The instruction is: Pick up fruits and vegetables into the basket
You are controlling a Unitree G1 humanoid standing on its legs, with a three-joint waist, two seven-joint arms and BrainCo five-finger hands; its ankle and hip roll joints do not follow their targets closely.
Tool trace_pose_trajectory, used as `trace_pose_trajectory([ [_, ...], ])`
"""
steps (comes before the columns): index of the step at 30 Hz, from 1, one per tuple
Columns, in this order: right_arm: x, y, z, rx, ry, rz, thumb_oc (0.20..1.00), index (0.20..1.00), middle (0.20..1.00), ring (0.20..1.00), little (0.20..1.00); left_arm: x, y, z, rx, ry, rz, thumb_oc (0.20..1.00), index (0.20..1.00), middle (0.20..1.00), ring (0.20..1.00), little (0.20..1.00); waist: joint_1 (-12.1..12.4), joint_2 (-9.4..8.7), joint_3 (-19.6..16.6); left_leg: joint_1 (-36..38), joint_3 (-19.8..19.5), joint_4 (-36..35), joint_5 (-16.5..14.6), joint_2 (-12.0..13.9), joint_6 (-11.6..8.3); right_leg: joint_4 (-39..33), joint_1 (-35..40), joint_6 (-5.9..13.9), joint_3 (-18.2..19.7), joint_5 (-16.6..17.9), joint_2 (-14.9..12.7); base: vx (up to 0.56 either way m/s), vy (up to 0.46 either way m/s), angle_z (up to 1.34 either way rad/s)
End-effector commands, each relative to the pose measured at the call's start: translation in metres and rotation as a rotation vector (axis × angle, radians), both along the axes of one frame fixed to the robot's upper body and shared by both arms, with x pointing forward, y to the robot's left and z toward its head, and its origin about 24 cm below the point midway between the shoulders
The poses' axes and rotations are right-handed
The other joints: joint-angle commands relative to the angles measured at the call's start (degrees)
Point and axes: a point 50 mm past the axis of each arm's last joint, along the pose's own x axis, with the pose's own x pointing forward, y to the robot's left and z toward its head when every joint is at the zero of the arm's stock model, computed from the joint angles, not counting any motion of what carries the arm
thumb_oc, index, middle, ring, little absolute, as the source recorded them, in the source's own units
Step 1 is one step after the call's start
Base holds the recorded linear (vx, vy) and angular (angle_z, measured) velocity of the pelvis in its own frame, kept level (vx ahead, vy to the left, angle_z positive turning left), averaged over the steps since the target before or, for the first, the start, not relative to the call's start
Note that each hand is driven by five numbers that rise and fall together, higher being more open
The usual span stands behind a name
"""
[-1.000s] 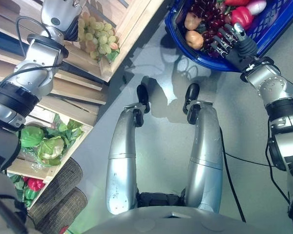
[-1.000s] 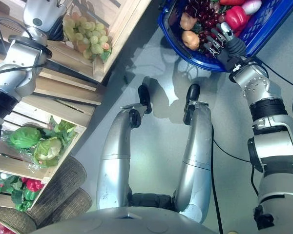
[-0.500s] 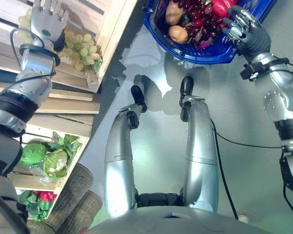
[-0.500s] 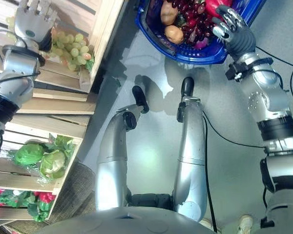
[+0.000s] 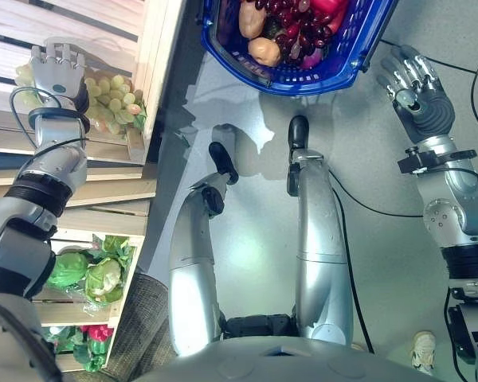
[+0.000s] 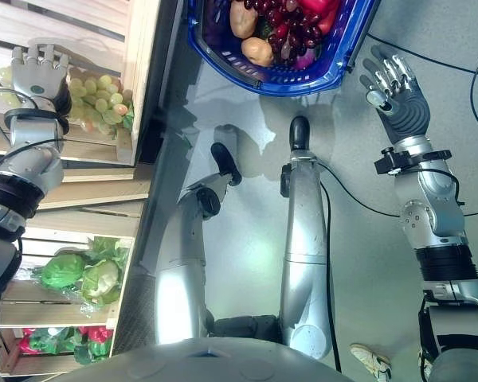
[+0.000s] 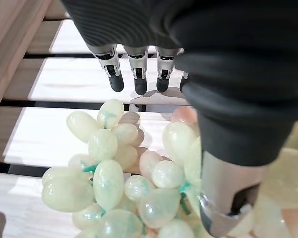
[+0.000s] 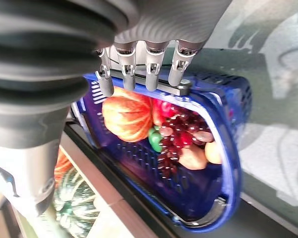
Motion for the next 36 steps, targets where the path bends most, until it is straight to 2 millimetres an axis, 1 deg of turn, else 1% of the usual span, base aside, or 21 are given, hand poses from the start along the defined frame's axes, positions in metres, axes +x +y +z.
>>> trace_pose_trajectory([
  [1,-0.015,0.004,0.016,0.023,-0.115,0.014,1.000,1.000,1.000,1.000,1.000,-0.034,0.057,-0.069,-0.226,0.209,0.303,1.000,1.000,1.000,1.000,1.000,-3.91,3.04,-2.44,0.49,0.89,-3.16,-1.68,-1.44,1.69,-2.93,3.88,4.64,-2.04,-1.82,2.51,-0.02,0.031,-0.04],
  [3,-0.016,0.005,0.016,0.029,-0.120,0.009,1.000,1.000,1.000,1.000,1.000,-0.040,0.062,-0.081,-0.308,0.202,0.338,1.000,1.000,1.000,1.000,1.000,-3.80,3.05,-2.44,0.51,0.86,-3.40,-1.62,-1.57,1.76,-3.20,3.95,4.61,-2.10,-1.77,2.57,-0.02,0.032,-0.04],
  [6,-0.016,0.008,0.016,0.034,-0.118,0.015,1.000,1.000,1.000,1.000,1.000,-0.043,0.063,-0.090,-0.397,0.222,0.369,1.000,1.000,1.000,1.000,1.000,-3.85,2.96,-2.44,0.44,0.85,-3.38,-1.68,-1.67,1.89,-3.29,3.92,4.58,-2.01,-1.73,2.72,0.00,0.000,0.00],
  [7,-0.016,0.010,0.015,0.034,-0.115,0.015,1.000,1.000,1.000,1.000,1.000,-0.046,0.063,-0.098,-0.478,0.229,0.391,1.000,1.000,1.000,1.000,1.000,-3.82,2.91,-2.44,0.49,0.79,-3.59,-1.65,-1.78,1.94,-3.48,4.01,4.52,-2.04,-1.76,2.81,0.00,0.000,0.00],
  [8,-0.016,0.012,0.014,0.034,-0.113,0.016,1.000,1.000,1.000,1.000,1.000,-0.048,0.063,-0.104,-0.518,0.243,0.405,1.000,1.000,1.000,1.000,1.000,-3.87,2.87,-2.44,0.58,0.79,-3.77,-1.54,-1.85,1.98,-3.66,4.12,4.47,-2.00,-1.72,2.90,0.00,0.000,0.00],
  [9,-0.016,0.013,0.014,0.034,-0.113,0.017,1.000,1.000,1.000,1.000,1.000,-0.049,0.062,-0.108,-0.537,0.259,0.408,1.000,1.000,1.000,1.000,1.000,-3.91,2.82,-2.44,0.63,0.80,-3.85,-1.49,-1.88,2.01,-3.72,4.15,4.45,-1.98,-1.70,2.95,0.00,0.000,0.00],
  [10,-0.016,0.016,0.013,0.032,-0.108,0.017,1.000,1.000,1.000,1.000,1.000,-0.052,0.061,-0.118,-0.582,0.291,0.426,1.000,1.000,1.000,1.000,1.000,-3.91,2.70,-2.44,0.72,0.77,-3.96,-1.45,-1.98,2.06,-3.75,4.23,4.42,-1.99,-1.73,3.08,0.00,0.000,0.00],
  [12,-0.015,0.017,0.012,0.027,-0.098,0.009,1.000,1.000,1.000,1.000,1.000,-0.056,0.060,-0.128,-0.622,0.305,0.436,1.000,1.000,1.000,1.000,1.000,-3.91,2.66,-2.44,1.17,0.84,-4.42,-1.27,-2.07,2.12,-4.23,4.68,4.33,-2.01,-1.71,3.16,0.00,0.000,0.00],
  [19,-0.015,0.023,0.008,0.034,-0.082,0.018,1.000,1.000,1.000,1.000,1.000,-0.064,0.054,-0.149,-0.653,0.296,0.402,1.000,1.000,1.000,1.000,1.000,-3.66,2.56,-2.44,2.36,0.70,-5.29,-0.99,-2.40,2.22,-5.21,6.06,4.09,-2.23,-1.75,3.28,0.00,0.005,0.00],
  [21,-0.017,0.023,0.007,0.034,-0.084,0.019,1.000,1.000,1.000,1.000,1.000,-0.067,0.053,-0.153,-0.616,0.293,0.384,1.000,1.000,1.000,1.000,1.000,-3.49,2.61,-2.44,2.66,0.61,-5.61,-0.87,-2.57,2.20,-5.78,6.53,3.98,-2.33,-1.68,3.36,0.00,0.000,0.00],
  [23,-0.018,0.023,0.006,0.032,-0.089,0.015,1.000,1.000,1.000,1.000,1.000,-0.068,0.052,-0.153,-0.547,0.280,0.362,1.000,1.000,1.000,1.000,1.000,-3.38,2.67,-2.44,2.78,0.56,-5.71,-0.89,-2.62,2.24,-5.90,6.65,3.96,-2.41,-1.65,3.32,0.00,0.000,0.00],
  [24,-0.018,0.023,0.006,0.032,-0.094,0.010,1.000,1.000,1.000,1.000,1.000,-0.068,0.052,-0.151,-0.482,0.274,0.348,0.498,0.498,0.498,0.498,0.498,-3.28,2.67,-2.44,2.78,0.51,-5.77,-0.90,-2.63,2.32,-5.90,6.64,3.89,-2.48,-1.66,3.29,0.00,0.000,0.00],
  [25,-0.019,0.023,0.006,0.029,-0.096,0.007,1.000,1.000,1.000,1.000,1.000,-0.068,0.052,-0.149,-0.441,0.262,0.341,0.200,0.200,0.200,0.200,0.200,-3.24,2.63,-2.44,2.71,0.46,-5.76,-0.90,-2.60,2.28,-5.91,6.62,3.89,-2.52,-1.66,3.26,0.00,0.000,0.00],
  [30,-0.021,0.021,0.005,0.003,-0.123,-0.032,1.000,1.000,1.000,1.000,1.000,-0.065,0.050,-0.134,-0.156,0.205,0.255,0.200,0.200,0.200,0.200,0.200,-2.81,2.47,-2.44,2.58,0.35,-5.64,-1.12,-2.38,2.39,-6.27,6.76,3.78,-2.92,-1.55,3.13,-0.01,-0.026,0.03],
  [36,-0.026,0.019,0.007,-0.043,-0.169,-0.079,1.000,1.000,1.000,1.000,1.000,-0.066,0.045,-0.127,0.029,0.185,0.196,0.200,0.200,0.200,0.200,0.200,-2.41,2.31,-2.44,3.36,0.10,-5.97,-1.30,-2.39,2.49,-6.85,7.88,3.67,-3.51,-1.64,3.01,-0.01,-0.025,0.02],
])
